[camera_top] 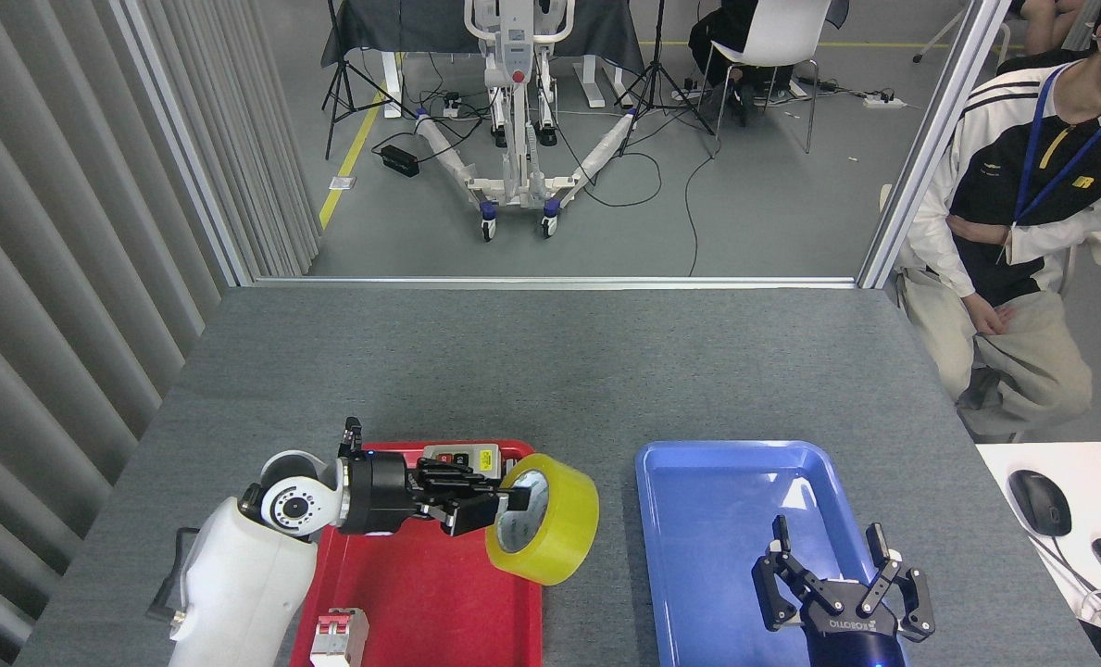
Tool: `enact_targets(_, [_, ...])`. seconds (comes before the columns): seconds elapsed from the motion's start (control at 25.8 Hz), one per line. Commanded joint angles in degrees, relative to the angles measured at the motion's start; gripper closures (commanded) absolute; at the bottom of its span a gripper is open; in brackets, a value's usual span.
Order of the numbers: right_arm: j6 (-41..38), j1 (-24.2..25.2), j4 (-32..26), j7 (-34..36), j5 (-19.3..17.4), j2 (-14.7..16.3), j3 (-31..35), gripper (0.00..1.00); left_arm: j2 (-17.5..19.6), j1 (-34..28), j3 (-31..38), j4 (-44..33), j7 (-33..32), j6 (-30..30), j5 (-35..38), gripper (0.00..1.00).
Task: Place and move tape with both arms
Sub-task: 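Lift the tape with the left gripper and carry it toward the blue tray, then grasp the tape roll with the right gripper from the left gripper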
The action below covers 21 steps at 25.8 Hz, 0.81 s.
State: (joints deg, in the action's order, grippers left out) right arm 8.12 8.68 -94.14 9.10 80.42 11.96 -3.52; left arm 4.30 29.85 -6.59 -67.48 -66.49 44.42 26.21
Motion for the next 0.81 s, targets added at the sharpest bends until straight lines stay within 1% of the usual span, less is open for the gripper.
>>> enact_targets(0.0, [-0.3,0.4,0.0,0.0,0.4,0.2,-0.1,0.00,-4.9,-0.2,-0.8,5.5,3.9,0.6,-8.6,1.00])
enact_targets(0.12, [-4.6,0.4,-0.1,0.5,1.3,0.3,-0.2,0.00,-10.2,-0.7,-1.0,11.0,3.7,0.6,-7.3,1.00])
enact_targets(0.16, [-7.4,0.4,-0.1,0.7,1.8,0.6,-0.1,0.00,-10.9,-0.7,-1.0,11.8,3.7,0.6,-6.3,1.00])
enact_targets(0.27, [-16.6,0.5,-0.3,4.3,3.6,2.4,0.0,0.00,-11.0,-0.7,-1.0,11.9,3.7,0.6,-4.9,1.00])
enact_targets(0.35, [-23.0,0.5,-1.6,6.5,4.0,4.0,0.0,0.00,-11.2,-0.7,-1.1,11.9,3.7,0.6,-5.0,1.00])
enact_targets(0.5, [-37.6,0.7,-6.1,7.0,4.0,6.8,0.4,0.00,-11.9,-0.7,-1.1,12.3,3.7,0.6,-5.0,1.00])
enact_targets(0.58, [-44.8,2.1,-7.8,7.2,4.0,8.1,1.2,0.00,-11.9,-0.7,-1.1,12.3,3.7,0.6,-4.9,1.00])
enact_targets(0.7, [-52.5,3.9,-8.2,7.1,4.0,8.3,3.7,0.00,-11.9,-0.8,-1.2,12.4,3.7,0.6,-4.9,1.00])
enact_targets(0.78, [-53.1,4.9,-8.3,7.0,4.0,8.2,4.0,0.00,-11.9,-0.8,-1.3,12.4,3.7,0.6,-4.9,1.00])
